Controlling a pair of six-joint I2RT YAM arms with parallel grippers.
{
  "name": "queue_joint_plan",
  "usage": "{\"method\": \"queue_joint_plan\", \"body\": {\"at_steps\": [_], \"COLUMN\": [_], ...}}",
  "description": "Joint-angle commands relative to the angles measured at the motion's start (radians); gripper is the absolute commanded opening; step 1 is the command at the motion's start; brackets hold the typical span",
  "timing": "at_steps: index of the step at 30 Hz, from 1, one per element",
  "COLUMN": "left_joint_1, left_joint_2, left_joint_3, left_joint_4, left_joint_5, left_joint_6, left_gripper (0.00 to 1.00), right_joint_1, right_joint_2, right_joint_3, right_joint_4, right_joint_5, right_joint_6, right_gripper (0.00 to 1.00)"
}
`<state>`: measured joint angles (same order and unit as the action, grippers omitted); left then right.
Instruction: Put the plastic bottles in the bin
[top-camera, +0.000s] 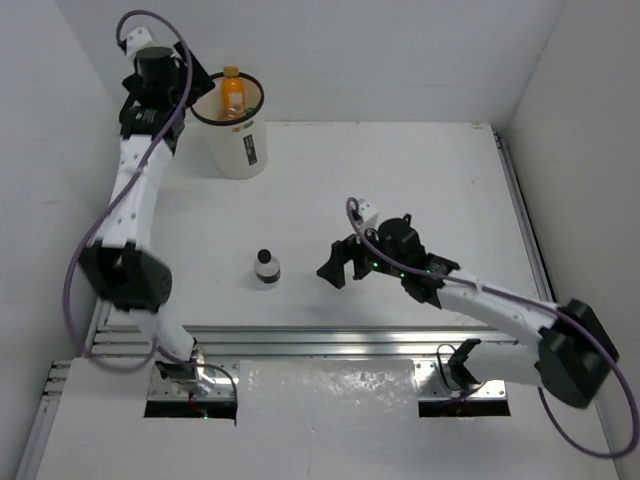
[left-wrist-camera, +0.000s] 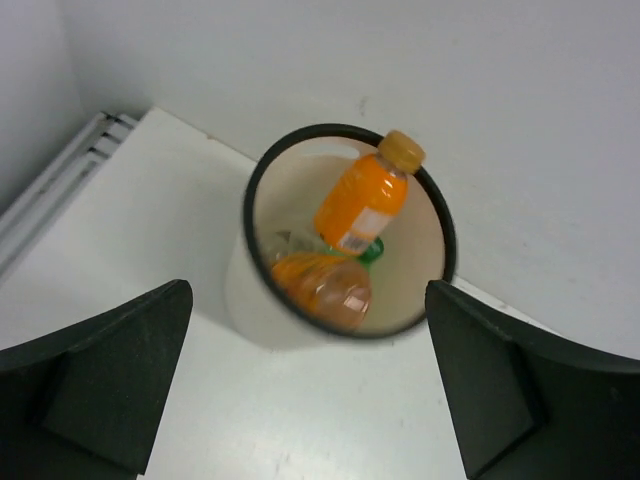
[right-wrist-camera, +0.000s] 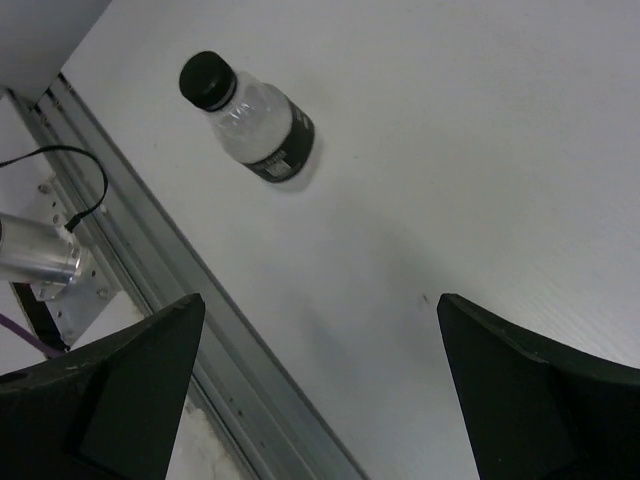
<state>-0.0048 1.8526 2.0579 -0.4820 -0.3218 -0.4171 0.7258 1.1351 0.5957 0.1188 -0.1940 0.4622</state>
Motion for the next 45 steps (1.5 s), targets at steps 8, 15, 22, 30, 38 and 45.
{"method": "queue_joint_plan", "body": {"at_steps": [8,15,22,30,38,45], "left_joint_1": [0.005,0.005,-0.032,-0.394,-0.626,-0.719], "left_joint_2": [-1.059,-1.214,-1.12,-0.807,-0.587,-0.545], "left_joint_3": [-0.999,-1.219,-1.22,-0.984,-0.811,-0.841], "left_joint_4": [0.08,0.069,0.131,0.111,0.047,-0.007], "left_joint_5": [0.156,0.274,0.602,0.931,0.993,1.026], "left_joint_6": [-0.003,0.078,0.138,0.279,0.446,0.456], "left_gripper": [1.0,1.0,1.0,1.0,1.0,1.0], "right_joint_1": [0.188,0.228,0.183,-0.293,-0.315,-0.344], "right_joint_2": [0.57,0.798,0.645,0.428,0.166,0.04], "right_joint_3": [0.452,0.631,0.59,0.61,0.31,0.323], "right_joint_4": [0.148,0.127,0.008,-0.404,-0.01,-0.076], "right_joint_5": [0.068,0.113,0.171,-0.698,-0.99,-0.831], "right_joint_6": [-0.181,-0.168,-0.064,0.078,0.228,0.188], "right_gripper": [0.99,0.84,0.14,0.17,0.19,0.18]}}
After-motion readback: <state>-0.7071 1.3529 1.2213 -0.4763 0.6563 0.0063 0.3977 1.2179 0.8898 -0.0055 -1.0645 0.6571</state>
